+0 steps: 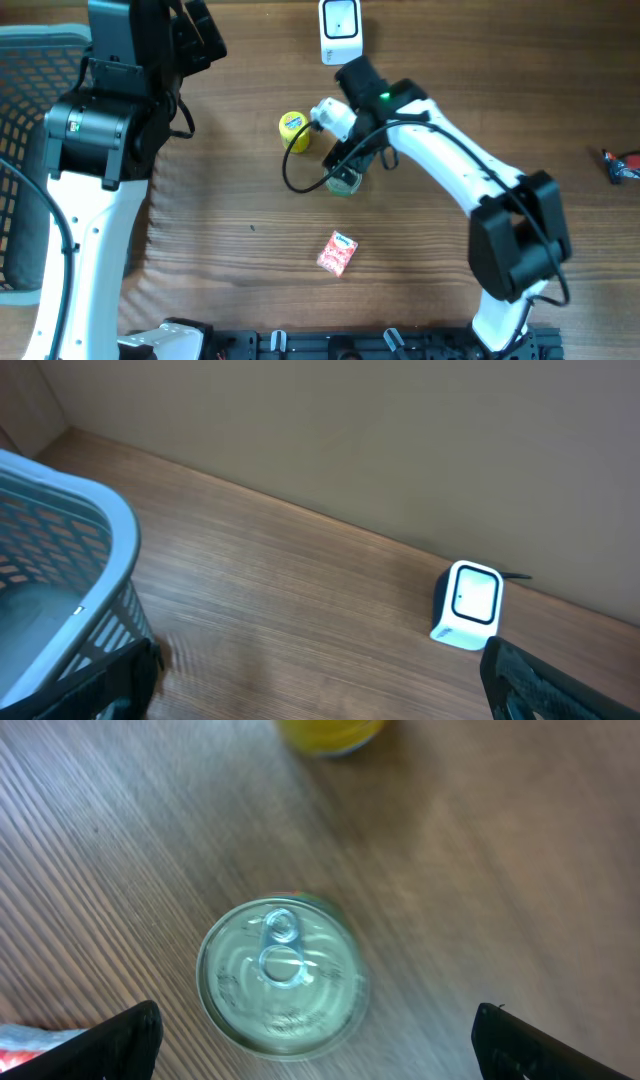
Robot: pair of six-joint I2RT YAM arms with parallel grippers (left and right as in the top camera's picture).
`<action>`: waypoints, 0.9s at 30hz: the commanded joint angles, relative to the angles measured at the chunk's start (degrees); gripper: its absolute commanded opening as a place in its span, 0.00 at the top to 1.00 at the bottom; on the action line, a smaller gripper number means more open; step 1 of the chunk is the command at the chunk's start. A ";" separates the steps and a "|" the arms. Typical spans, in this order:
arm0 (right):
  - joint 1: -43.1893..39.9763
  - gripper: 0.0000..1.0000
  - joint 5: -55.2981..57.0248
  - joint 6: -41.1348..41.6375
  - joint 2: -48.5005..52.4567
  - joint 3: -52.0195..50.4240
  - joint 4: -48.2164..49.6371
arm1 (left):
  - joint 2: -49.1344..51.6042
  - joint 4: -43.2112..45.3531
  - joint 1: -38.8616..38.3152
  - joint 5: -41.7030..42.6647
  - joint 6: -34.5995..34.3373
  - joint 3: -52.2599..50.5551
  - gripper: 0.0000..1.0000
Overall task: Scan the item barcode
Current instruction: 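Reach the right gripper to the silver tin can and grasp it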
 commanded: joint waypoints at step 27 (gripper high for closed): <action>3.52 0.14 7.23 7.58 9.35 -4.39 4.50 | -0.42 -1.36 0.39 -3.67 0.76 -0.04 0.00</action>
